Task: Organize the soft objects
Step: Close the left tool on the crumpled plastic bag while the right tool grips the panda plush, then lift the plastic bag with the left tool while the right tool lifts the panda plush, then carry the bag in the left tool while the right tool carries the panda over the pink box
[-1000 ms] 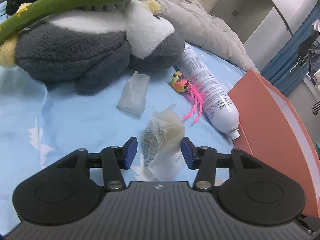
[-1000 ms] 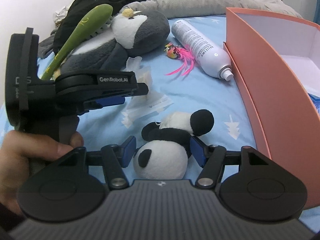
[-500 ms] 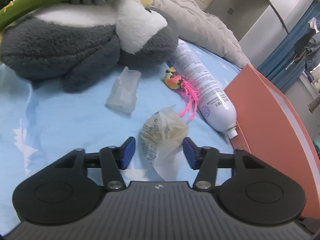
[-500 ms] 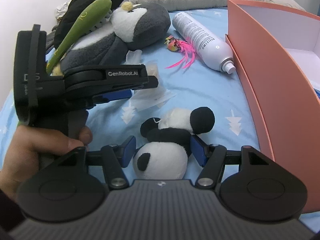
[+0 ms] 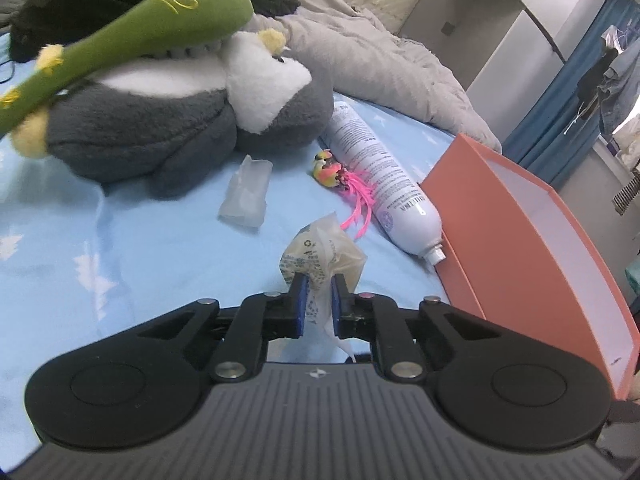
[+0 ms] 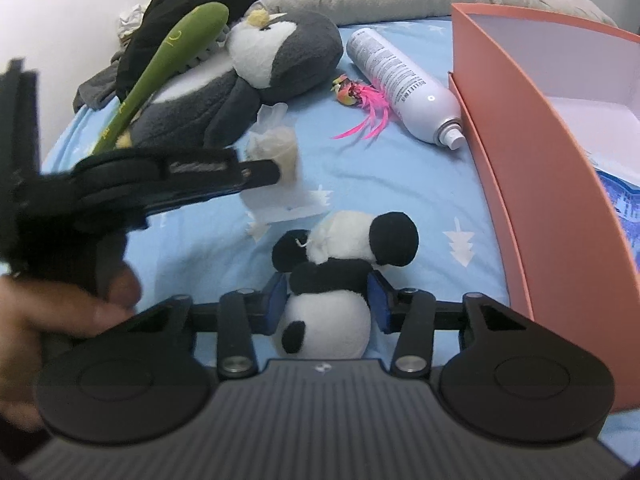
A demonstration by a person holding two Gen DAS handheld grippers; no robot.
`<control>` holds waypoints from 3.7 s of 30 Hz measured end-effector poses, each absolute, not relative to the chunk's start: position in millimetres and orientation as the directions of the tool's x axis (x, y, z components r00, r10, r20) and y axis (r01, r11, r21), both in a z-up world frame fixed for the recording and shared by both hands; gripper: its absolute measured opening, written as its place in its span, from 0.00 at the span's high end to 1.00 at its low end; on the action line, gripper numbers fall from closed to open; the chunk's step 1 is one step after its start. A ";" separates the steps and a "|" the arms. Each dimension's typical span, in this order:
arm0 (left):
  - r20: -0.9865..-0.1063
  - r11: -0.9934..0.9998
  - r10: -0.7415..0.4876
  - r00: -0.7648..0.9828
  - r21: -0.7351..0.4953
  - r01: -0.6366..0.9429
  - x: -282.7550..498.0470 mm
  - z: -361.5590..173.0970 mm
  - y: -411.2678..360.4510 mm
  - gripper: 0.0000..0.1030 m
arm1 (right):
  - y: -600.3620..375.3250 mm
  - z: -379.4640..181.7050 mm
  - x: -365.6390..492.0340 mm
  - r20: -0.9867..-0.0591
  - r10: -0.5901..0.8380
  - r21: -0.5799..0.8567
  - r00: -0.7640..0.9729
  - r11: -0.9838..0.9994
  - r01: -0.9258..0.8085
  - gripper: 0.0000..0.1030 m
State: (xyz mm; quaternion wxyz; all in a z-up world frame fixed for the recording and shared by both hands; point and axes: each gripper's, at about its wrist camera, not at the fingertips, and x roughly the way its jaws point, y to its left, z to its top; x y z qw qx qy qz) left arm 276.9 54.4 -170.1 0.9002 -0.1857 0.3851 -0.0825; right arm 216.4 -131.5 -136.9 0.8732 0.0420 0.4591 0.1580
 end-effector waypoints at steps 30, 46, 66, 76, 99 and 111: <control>-0.680 0.912 -0.334 0.653 -0.409 0.040 143.4 -121.4 109.0 0.88 | -112.3 -156.4 198.2 -0.852 0.242 0.275 0.464 0.962 0.002 0.43; -0.626 0.921 -0.316 0.713 -0.382 0.073 127.8 -58.5 91.6 0.88 | -112.2 -60.9 152.7 -0.744 0.214 0.168 0.633 0.977 -0.132 0.45; -0.565 0.902 -0.416 0.712 -0.356 0.245 134.8 16.2 -4.8 0.88 | -188.3 38.5 105.0 -0.582 0.166 0.121 0.796 0.986 -0.118 0.45; -0.568 0.876 -0.482 0.667 -0.335 0.347 163.7 24.6 -63.7 0.88 | -246.2 37.9 95.8 -0.573 0.053 0.124 0.818 0.992 0.023 0.45; -0.743 0.873 -0.467 0.479 -0.303 0.382 338.6 -36.9 -199.4 0.88 | -359.2 -32.7 224.7 -0.741 0.013 0.167 0.671 0.972 0.166 0.45; -0.798 0.888 -0.435 0.416 -0.304 0.346 371.8 -72.1 -203.5 0.61 | -372.3 -63.6 259.2 -0.784 0.012 0.149 0.621 0.974 0.169 0.39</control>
